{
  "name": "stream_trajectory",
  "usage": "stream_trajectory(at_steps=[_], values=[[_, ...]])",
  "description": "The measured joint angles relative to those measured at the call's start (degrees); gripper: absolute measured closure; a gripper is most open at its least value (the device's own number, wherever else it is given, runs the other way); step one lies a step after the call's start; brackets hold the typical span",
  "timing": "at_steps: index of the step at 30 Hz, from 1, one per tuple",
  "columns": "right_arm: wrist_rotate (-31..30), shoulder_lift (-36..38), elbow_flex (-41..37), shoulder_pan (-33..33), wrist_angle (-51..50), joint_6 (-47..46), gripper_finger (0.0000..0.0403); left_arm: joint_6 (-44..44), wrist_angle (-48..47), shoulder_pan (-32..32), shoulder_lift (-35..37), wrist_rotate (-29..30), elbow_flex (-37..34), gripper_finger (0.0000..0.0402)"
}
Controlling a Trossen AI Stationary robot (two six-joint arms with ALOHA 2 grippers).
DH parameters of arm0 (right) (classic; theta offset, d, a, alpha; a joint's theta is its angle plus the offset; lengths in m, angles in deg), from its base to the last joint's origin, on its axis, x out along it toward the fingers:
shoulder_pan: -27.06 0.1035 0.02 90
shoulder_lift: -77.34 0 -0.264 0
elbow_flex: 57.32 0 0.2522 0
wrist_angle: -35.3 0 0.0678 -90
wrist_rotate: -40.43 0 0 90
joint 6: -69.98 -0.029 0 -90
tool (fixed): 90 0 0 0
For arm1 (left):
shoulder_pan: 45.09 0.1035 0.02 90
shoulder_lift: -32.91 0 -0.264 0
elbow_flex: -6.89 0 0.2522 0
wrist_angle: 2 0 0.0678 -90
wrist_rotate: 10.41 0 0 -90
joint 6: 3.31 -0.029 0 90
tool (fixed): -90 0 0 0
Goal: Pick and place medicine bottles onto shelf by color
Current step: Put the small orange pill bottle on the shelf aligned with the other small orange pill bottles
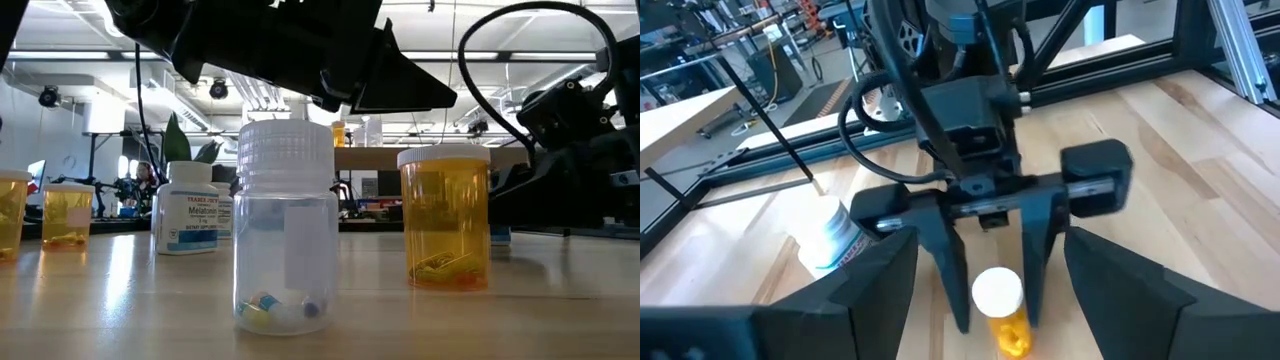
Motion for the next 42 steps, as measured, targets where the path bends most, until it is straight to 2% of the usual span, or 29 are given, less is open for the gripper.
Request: stream_trajectory(at_steps=[5, 8, 11, 14, 19, 22, 32, 37, 42], values=[[1.0, 3.0, -2.3, 0.7, 0.1, -0.8, 0.0198, 1.9, -0.1, 0.0, 0.0, -3.6, -0.1, 0.0165], [2.3, 6.0, -4.3, 1.6, -0.1, -1.1, 0.0196, 2.6, -0.1, 0.1, 0.0, -7.5, -0.1, 0.0165], [2.6, 9.8, -6.2, 2.8, -1.5, -2.7, 0.02, 2.6, 0.0, 0.1, -0.2, -8.1, -0.2, 0.0165], [2.6, 14.4, -7.8, 4.6, -5.6, -4.6, 0.0206, 3.0, -0.2, 0.6, -1.0, -7.7, -0.1, 0.0165], [2.2, 22.0, -9.6, 7.6, -14.3, -8.5, 0.0219, 10.8, 0.2, 2.4, -3.4, -7.6, 0.2, 0.0163], [1.9, 25.4, -9.5, 8.7, -19.5, -9.8, 0.0226, 11.9, 1.4, 3.4, -4.5, -7.6, 0.2, 0.0152], [1.9, 28.0, -6.7, 9.2, -26.0, -9.1, 0.0244, 11.8, 2.1, 4.1, -9.2, -7.7, 2.9, 0.0078], [1.8, 27.7, -6.2, 9.3, -26.7, -8.8, 0.0255, 11.8, 2.6, 4.3, -11.3, -7.5, 4.5, 0.0081], [1.9, 28.4, -5.8, 9.8, -26.5, -7.5, 0.0264, 11.6, 2.7, 4.3, -11.3, -7.4, 5.0, 0.0105]])
